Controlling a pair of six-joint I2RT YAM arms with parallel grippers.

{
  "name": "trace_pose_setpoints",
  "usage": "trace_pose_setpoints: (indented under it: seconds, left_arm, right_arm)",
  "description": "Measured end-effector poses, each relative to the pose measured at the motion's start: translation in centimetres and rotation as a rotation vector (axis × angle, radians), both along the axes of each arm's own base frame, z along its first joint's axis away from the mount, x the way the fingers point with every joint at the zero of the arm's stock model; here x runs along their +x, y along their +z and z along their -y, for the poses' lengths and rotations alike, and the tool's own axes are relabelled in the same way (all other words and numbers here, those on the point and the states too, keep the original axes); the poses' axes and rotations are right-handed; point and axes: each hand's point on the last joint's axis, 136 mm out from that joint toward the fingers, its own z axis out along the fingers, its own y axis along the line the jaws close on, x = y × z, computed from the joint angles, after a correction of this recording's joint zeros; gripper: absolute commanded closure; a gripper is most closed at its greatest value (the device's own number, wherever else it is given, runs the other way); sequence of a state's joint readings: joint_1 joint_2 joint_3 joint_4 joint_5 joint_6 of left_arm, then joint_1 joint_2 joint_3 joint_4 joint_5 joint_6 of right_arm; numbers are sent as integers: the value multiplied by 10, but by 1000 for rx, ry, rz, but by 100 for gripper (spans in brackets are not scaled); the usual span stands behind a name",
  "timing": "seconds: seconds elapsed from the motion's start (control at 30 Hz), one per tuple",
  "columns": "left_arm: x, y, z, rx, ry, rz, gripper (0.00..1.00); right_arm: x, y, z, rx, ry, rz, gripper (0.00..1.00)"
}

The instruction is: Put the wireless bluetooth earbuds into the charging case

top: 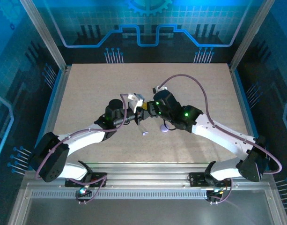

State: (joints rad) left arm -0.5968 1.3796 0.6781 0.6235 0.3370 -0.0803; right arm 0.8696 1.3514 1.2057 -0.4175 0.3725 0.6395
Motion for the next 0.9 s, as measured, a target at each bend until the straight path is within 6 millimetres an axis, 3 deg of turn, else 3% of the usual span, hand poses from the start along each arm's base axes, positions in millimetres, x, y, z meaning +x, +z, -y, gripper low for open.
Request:
trace_pose_setpoints:
  seconds: [0.9]
  left_arm:
    - [0, 0, 0, 0, 0, 0, 80]
  right_arm:
    - [1, 2, -4, 107, 11, -39, 66]
